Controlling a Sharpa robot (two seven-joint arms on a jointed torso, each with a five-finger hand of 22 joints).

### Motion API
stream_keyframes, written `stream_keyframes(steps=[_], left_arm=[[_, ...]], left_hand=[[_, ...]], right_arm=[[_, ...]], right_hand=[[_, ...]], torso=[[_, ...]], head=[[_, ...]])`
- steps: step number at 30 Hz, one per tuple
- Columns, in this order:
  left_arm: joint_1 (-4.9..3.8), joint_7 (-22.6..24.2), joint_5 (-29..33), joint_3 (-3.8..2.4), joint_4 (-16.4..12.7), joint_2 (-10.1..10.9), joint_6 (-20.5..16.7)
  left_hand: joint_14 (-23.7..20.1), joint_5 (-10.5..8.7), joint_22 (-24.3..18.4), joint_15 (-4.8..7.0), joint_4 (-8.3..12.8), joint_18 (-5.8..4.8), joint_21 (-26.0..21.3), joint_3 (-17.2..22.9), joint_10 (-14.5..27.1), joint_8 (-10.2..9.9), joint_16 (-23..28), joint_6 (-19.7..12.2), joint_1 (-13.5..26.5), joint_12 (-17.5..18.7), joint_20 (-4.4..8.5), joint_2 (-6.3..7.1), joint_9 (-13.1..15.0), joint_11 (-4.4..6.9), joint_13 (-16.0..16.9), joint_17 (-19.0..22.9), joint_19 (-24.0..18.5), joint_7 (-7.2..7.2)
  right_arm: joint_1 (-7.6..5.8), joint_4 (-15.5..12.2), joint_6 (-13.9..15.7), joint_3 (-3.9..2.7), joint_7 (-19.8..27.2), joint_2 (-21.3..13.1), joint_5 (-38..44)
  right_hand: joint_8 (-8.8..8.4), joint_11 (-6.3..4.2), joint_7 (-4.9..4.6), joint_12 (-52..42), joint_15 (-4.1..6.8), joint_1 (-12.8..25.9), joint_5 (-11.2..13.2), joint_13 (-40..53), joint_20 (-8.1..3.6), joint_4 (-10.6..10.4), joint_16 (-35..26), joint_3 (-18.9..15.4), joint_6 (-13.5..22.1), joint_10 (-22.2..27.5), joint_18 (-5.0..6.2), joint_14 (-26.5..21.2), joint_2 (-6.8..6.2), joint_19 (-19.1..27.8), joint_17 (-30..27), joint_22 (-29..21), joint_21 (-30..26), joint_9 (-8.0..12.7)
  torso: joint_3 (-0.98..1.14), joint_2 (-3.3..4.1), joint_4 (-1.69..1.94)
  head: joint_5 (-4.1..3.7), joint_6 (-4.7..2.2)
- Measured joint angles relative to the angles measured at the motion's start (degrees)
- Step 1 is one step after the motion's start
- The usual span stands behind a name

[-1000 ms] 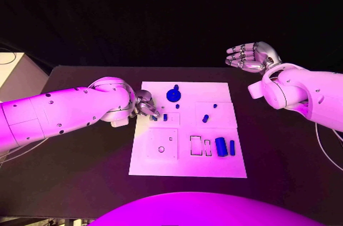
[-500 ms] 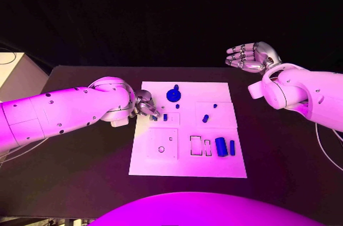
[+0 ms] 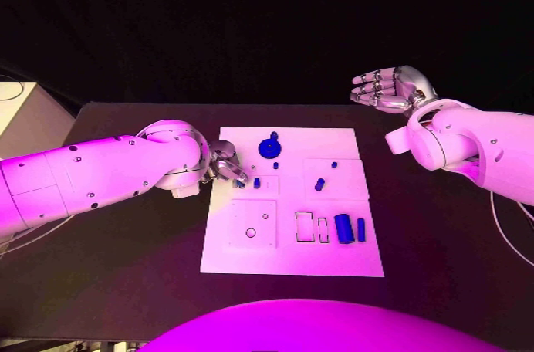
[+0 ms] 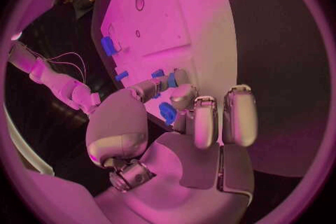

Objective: Assemble the parts on the task board

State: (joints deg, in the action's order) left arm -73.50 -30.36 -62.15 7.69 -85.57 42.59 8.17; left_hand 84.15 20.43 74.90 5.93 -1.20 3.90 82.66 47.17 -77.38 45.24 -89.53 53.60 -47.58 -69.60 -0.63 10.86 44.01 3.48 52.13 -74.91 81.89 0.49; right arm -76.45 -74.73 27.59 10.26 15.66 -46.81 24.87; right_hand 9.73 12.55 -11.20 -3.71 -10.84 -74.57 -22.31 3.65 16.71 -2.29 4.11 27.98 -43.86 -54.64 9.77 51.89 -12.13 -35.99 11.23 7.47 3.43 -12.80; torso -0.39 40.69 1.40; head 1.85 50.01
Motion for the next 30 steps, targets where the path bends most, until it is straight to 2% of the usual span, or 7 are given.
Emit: stream_keyframes(steps=[3,7,17,30], left_arm=[[0.00,0.05,0.47,-0.01,-0.27,0.10,-0.08],[0.03,0.09,1.29,-0.01,-0.59,0.38,-0.20],[0.15,0.04,3.26,0.00,-1.10,0.79,0.12],[0.12,0.10,2.33,-0.02,-1.01,0.66,0.66]], left_hand=[[0.00,0.03,0.00,0.00,0.92,0.00,-0.25,3.33,0.20,0.02,0.00,-0.69,-1.07,0.12,0.00,0.15,0.10,-0.19,-0.41,0.00,0.00,0.32],[0.00,0.07,0.00,0.00,-0.11,0.00,-0.43,4.37,0.41,0.36,0.00,-1.13,-2.23,0.43,0.02,-0.14,0.63,-0.40,-1.02,0.00,-0.42,0.69],[0.00,0.09,0.00,0.00,-0.29,0.00,-0.44,4.55,0.40,0.93,0.00,-1.24,-2.29,1.06,0.02,-0.10,0.98,-0.41,-1.76,0.00,-0.42,0.79],[0.00,0.09,0.00,0.00,-0.29,0.00,-0.44,4.55,0.40,1.04,0.00,-1.31,-2.28,1.08,0.02,-0.10,0.97,-0.41,-1.46,0.00,-0.42,0.73]], right_arm=[[0.01,0.01,-0.03,0.01,-0.03,0.00,0.00],[0.04,0.03,-0.08,0.02,-0.07,0.00,0.00],[0.08,0.04,-0.26,0.05,-0.24,0.00,0.00],[0.10,0.01,-0.35,0.06,-0.32,-0.03,-0.01]], right_hand=[[0.00,0.00,0.00,0.00,0.00,0.00,0.00,0.00,0.00,0.00,0.00,0.00,0.00,0.00,0.00,0.00,0.00,0.00,0.00,0.00,0.00,0.00],[0.00,0.00,-0.14,0.00,0.00,0.00,0.00,0.00,0.00,0.00,0.00,0.00,-0.14,0.00,0.00,0.00,0.00,0.00,-0.04,-0.06,0.00,0.00],[0.00,0.00,-0.22,0.00,0.00,0.00,0.00,0.00,0.00,0.00,0.00,0.00,-0.22,0.00,0.00,0.00,0.00,0.00,-0.05,-0.07,0.00,0.00],[0.00,0.00,-0.22,0.00,0.00,0.00,0.00,0.00,0.00,0.00,0.00,0.00,-0.22,0.00,0.00,0.00,0.00,-0.01,-0.10,-0.15,0.00,0.00]], torso=[[-0.01,0.00,-0.02],[-0.02,0.00,-0.02],[-0.01,-0.03,0.01],[0.01,-0.02,0.03]], head=[[-0.01,0.00],[-0.07,0.00],[-0.10,0.00],[-0.03,0.00]])
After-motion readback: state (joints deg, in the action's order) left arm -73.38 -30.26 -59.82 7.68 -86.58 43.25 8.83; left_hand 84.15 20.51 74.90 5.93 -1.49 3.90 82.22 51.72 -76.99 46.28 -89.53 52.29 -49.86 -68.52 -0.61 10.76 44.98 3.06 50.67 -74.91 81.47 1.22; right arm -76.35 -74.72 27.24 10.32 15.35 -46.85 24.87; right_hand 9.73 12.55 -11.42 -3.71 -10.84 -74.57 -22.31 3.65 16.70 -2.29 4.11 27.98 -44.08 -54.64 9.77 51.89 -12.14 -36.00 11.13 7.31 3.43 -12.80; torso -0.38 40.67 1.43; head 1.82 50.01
